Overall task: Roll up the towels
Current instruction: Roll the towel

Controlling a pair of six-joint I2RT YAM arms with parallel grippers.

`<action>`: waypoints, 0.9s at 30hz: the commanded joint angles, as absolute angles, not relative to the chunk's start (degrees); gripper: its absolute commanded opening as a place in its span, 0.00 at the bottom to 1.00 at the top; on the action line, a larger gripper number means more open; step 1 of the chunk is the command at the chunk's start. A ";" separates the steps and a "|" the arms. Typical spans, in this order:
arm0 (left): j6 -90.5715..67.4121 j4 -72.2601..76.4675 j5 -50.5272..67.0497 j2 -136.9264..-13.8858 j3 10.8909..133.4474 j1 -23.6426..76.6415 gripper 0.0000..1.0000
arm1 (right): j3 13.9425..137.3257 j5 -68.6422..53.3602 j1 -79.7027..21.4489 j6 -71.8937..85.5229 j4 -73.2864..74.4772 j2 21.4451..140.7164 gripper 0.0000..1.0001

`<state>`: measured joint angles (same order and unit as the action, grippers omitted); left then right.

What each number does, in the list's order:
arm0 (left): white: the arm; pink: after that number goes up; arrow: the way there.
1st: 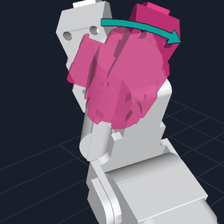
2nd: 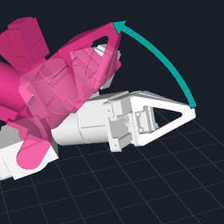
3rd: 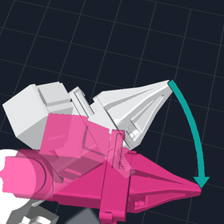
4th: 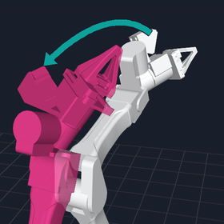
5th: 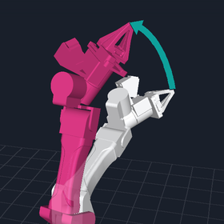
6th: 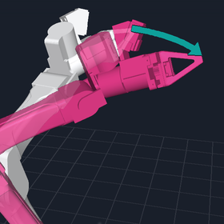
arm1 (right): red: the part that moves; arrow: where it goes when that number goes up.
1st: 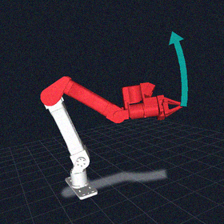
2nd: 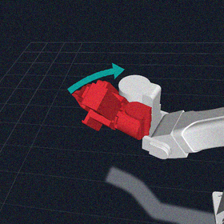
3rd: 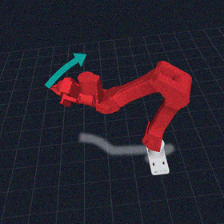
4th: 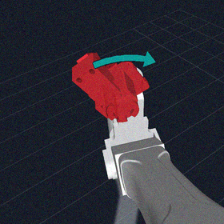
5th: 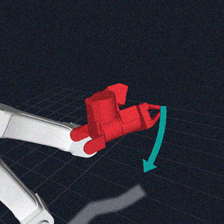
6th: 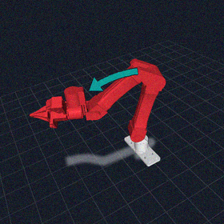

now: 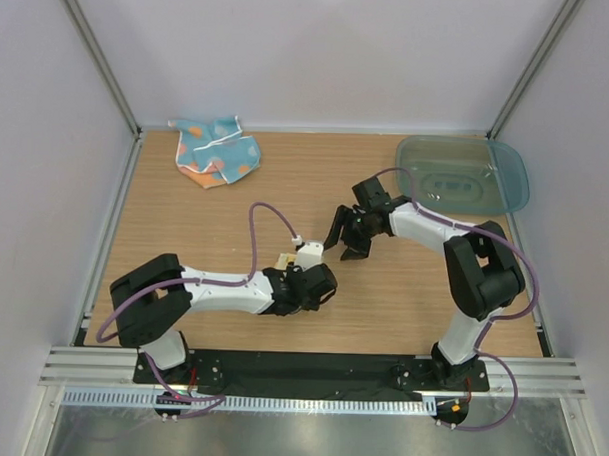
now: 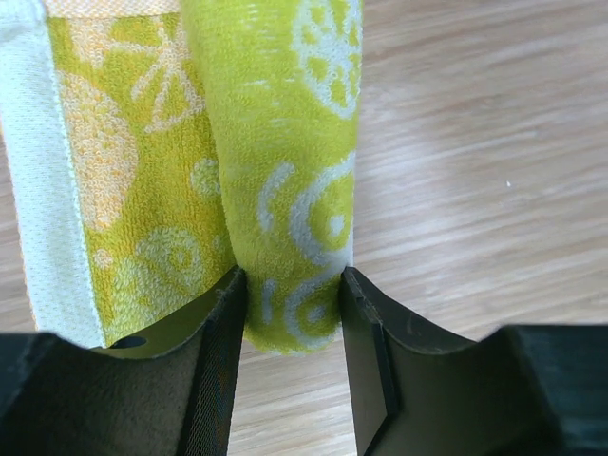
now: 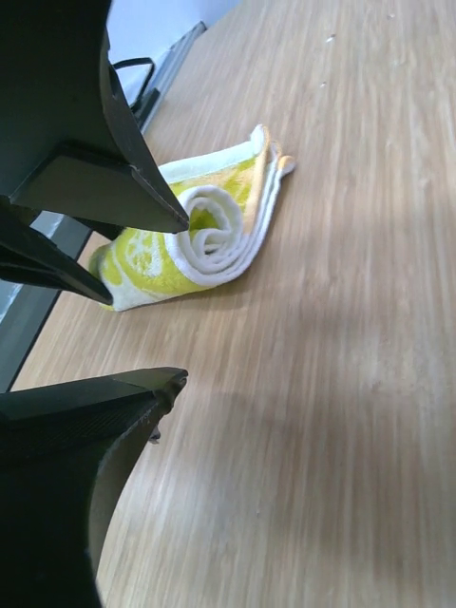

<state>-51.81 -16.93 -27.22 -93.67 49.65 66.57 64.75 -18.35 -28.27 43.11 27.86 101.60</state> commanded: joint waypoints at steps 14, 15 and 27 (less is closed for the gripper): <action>-39.29 -21.09 -9.58 -95.54 49.49 62.41 0.44 | 55.28 -22.25 -27.69 39.30 19.06 97.83 0.50; -39.03 -21.01 -9.06 -95.19 49.22 61.88 0.44 | 54.41 -20.24 -27.60 39.03 19.77 97.39 0.44; -34.98 -23.38 -6.33 -96.68 50.10 60.82 0.23 | 52.64 -10.73 -26.28 39.28 26.37 87.64 0.69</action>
